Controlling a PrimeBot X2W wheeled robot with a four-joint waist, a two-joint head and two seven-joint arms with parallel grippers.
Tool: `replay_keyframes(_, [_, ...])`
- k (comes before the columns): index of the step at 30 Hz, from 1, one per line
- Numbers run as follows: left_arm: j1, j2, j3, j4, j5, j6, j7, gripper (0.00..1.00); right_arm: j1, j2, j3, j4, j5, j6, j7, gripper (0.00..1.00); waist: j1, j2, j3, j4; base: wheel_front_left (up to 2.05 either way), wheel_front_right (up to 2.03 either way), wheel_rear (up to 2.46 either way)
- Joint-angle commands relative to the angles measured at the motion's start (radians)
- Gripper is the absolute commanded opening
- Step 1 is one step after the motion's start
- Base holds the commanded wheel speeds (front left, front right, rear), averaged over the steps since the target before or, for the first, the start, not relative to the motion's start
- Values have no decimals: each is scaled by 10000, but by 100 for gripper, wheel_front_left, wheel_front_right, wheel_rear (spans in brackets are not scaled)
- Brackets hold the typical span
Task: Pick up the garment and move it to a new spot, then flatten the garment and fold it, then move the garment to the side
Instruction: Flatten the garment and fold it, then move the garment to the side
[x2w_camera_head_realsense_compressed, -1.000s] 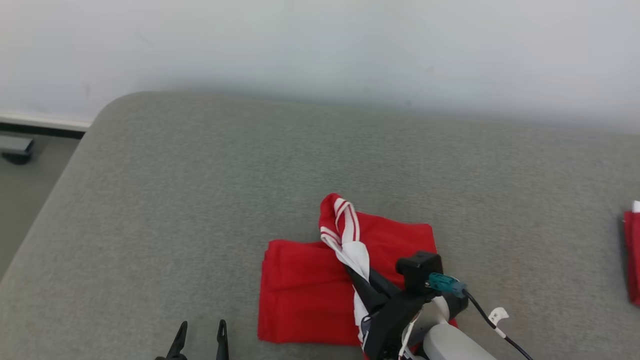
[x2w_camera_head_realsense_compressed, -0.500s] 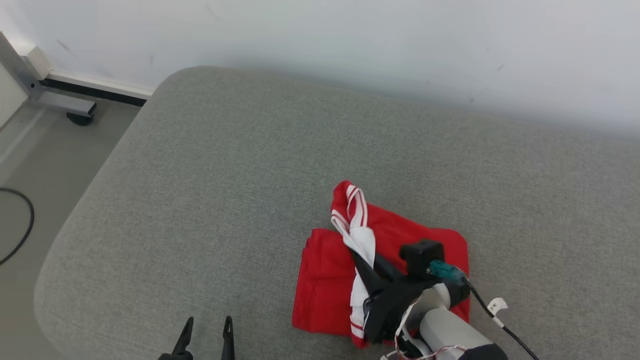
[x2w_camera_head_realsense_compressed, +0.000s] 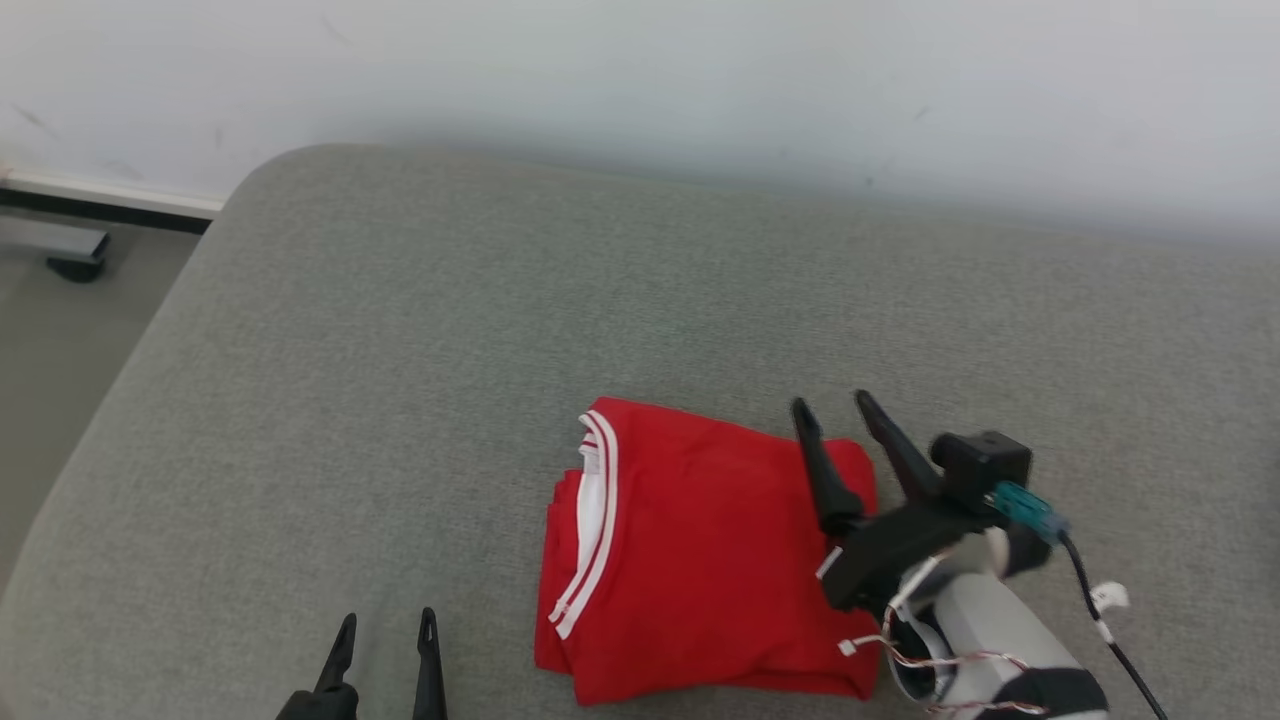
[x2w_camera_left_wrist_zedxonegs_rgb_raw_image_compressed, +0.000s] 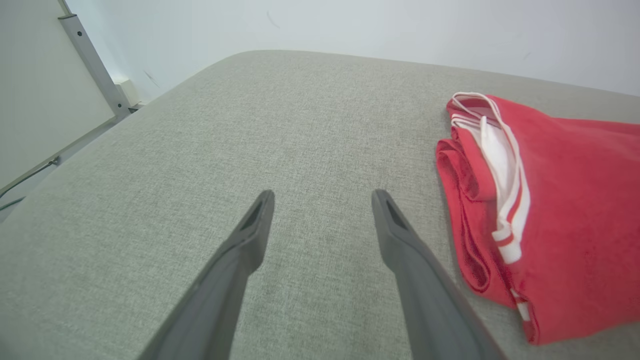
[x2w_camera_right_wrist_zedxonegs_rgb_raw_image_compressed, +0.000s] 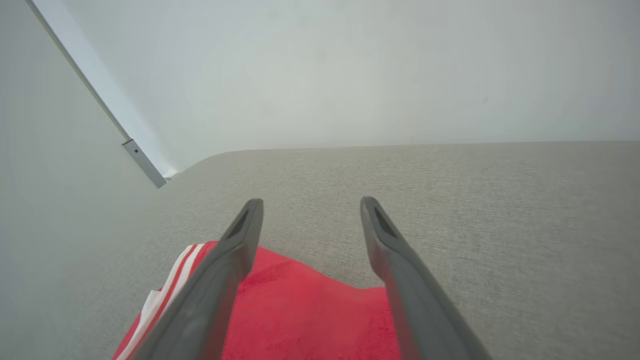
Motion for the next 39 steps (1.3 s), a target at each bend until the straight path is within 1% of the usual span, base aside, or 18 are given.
replay_keyframes(1, [-73,-10,82,-69,102,26,-24,100,436,-62,-526,-342,-517,-26,-31,100,0,-1,-82,-361,0,0,0])
replay_keyframes(7, [-47,-8,340,-194,254,-33,-24,100,1573,43,-2228,-1377,-1983,-26,-31,100,0,-1,-193,-916,0,0,0])
replay_keyframes(8, [-32,-8,387,-220,282,-39,-24,100,1730,70,-2407,-1546,-2231,-26,-32,100,0,-1,-211,-1006,0,0,0])
replay_keyframes(9, [-32,-8,387,-220,282,-39,-24,100,1730,70,-2407,-1546,-2231,-26,-32,100,0,-1,-211,-1006,0,0,0])
replay_keyframes(14, [40,-7,572,-347,412,-44,-24,100,2528,243,-3430,-2417,-2951,-26,-32,100,0,-1,-322,-1466,0,0,0])
replay_keyframes(19, [111,-7,790,-545,489,-39,-24,100,3125,325,-3826,-2930,-3384,-26,-21,100,0,-1,-430,-1875,0,0,0])
replay_keyframes(22, [243,-4,926,-584,531,-35,-24,100,3372,338,-3908,-3044,-3492,-27,-21,100,0,-1,-532,-2110,0,0,0])
replay_keyframes(26, [315,-5,1088,-588,627,-82,-24,100,3636,346,-3802,-3008,-3293,-26,-21,100,0,-1,-678,-2379,0,0,0])
replay_keyframes(34, [562,-7,1266,-643,675,-188,-24,100,3967,347,-3362,-2952,-3146,-27,-21,100,0,-1,-815,-2891,0,0,0])
replay_keyframes(39, [602,-5,1294,-638,673,-235,-24,100,4021,347,-3135,-2889,-3134,-26,-22,100,0,-1,-865,-3091,0,0,0])
